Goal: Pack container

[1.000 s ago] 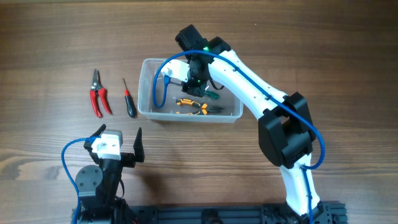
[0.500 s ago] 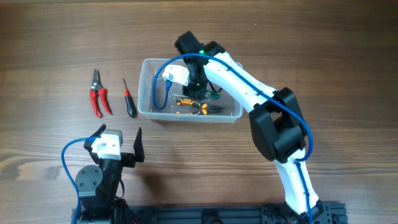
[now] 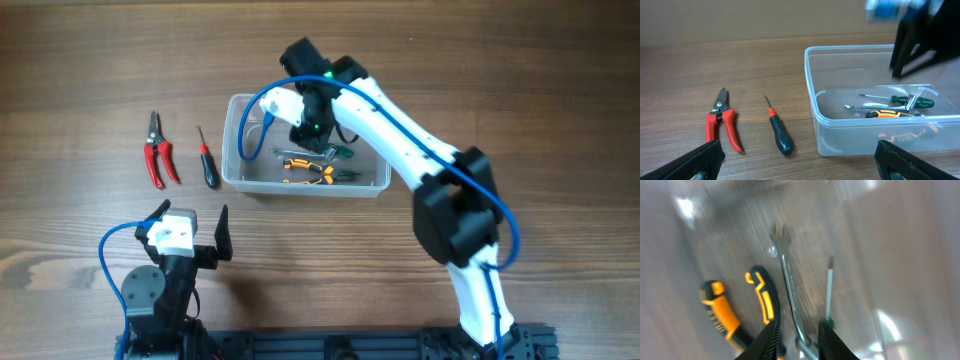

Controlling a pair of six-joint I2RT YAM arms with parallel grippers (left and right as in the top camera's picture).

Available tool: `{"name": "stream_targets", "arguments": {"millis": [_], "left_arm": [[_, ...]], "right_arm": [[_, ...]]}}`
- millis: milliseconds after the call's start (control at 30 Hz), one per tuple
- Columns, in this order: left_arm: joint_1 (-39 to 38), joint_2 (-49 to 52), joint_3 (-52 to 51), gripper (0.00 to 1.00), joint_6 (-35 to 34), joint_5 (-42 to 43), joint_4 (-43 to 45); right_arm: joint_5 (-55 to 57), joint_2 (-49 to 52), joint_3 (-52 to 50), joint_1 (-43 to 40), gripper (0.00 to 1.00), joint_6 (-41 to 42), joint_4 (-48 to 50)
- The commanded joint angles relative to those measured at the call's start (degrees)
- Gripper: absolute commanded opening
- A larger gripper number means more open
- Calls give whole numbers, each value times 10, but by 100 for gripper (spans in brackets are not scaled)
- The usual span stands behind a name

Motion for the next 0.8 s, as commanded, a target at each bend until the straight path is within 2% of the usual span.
{"name": "stream_targets", "arguments": {"millis": [0,100,200,333,400,500,567,633,733,767], "left_arm": [[-3,-4,-3,100,9,7,1],[-3,-4,-3,100,9,7,1],[-3,-4,-3,100,9,7,1],[-3,-4,-3,100,9,7,1],[-3,-4,-3,100,9,7,1],[-3,-4,-3,100,8,7,1],[-3,-4,-3,100,9,7,1],[-3,-4,-3,100,9,7,1],[-3,-4,-3,100,9,7,1],[-3,-4,-3,100,9,7,1]], "right_arm": [[17,-138,37,-3,31,126,2],[87,-216,37,-33,31,220,-12],[140,-280,37,-116,36,299,-60],[144,-306,37,-275,41,312,-131],[144,-305,37,-343,54,307,-157],[136,-303,30,-437,55,306,-165],[120,-301,29,-468,57,306,-165],[120,-301,29,-488,72,306,-167],[120,-301,29,-493,99,308,-163],[119,-301,29,-493,100,307,-164]]}}
